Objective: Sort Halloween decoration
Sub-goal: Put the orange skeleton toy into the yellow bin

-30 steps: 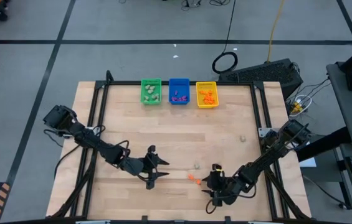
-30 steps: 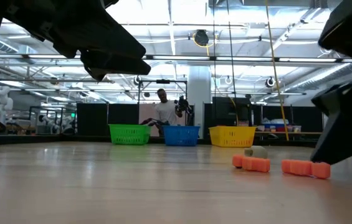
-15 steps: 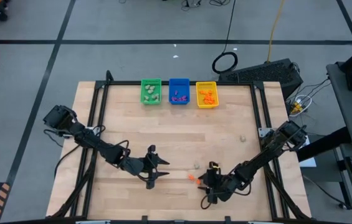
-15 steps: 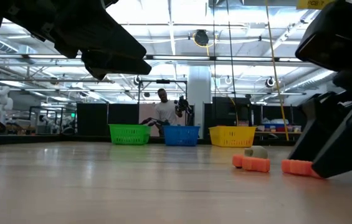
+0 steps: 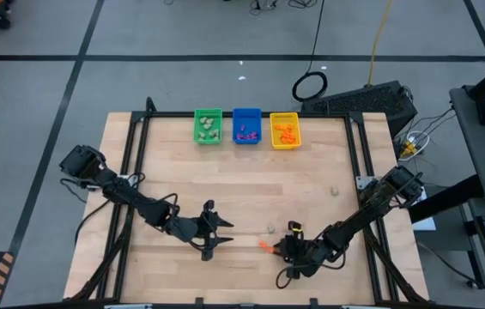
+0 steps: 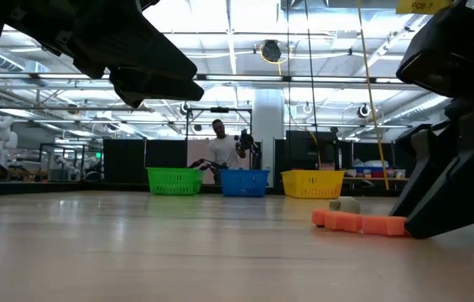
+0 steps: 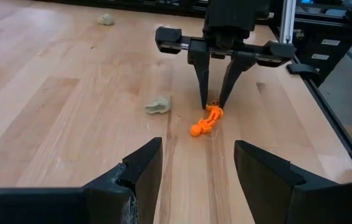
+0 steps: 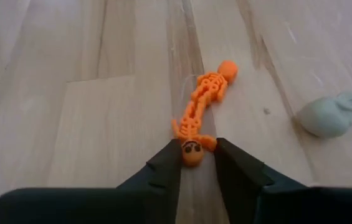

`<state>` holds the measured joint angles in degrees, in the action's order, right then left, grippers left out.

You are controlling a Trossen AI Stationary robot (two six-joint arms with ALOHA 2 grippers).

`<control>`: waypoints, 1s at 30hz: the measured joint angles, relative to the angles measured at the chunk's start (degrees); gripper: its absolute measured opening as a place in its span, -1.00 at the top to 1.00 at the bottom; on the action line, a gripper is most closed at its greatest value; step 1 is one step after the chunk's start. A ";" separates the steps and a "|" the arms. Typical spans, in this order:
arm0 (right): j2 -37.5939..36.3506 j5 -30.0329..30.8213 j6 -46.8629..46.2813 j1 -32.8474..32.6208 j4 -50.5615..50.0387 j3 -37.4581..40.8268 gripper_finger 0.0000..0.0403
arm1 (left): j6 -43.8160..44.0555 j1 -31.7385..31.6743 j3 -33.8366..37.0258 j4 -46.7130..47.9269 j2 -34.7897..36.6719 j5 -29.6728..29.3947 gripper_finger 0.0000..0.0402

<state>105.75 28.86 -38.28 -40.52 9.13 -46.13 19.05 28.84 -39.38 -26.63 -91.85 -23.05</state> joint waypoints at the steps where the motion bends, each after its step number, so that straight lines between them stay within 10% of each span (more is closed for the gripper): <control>1: 0.00 0.00 0.04 -0.02 -0.02 0.00 0.60 | 0.02 0.00 0.00 0.00 0.00 0.00 0.01; 30: -2.40 -1.35 6.88 -0.06 -0.13 0.24 0.83 | 0.02 0.00 0.00 0.00 0.02 0.00 0.01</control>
<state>103.35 27.51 -31.39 -40.58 8.99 -45.89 19.07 28.84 -39.38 -26.63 -91.83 -23.05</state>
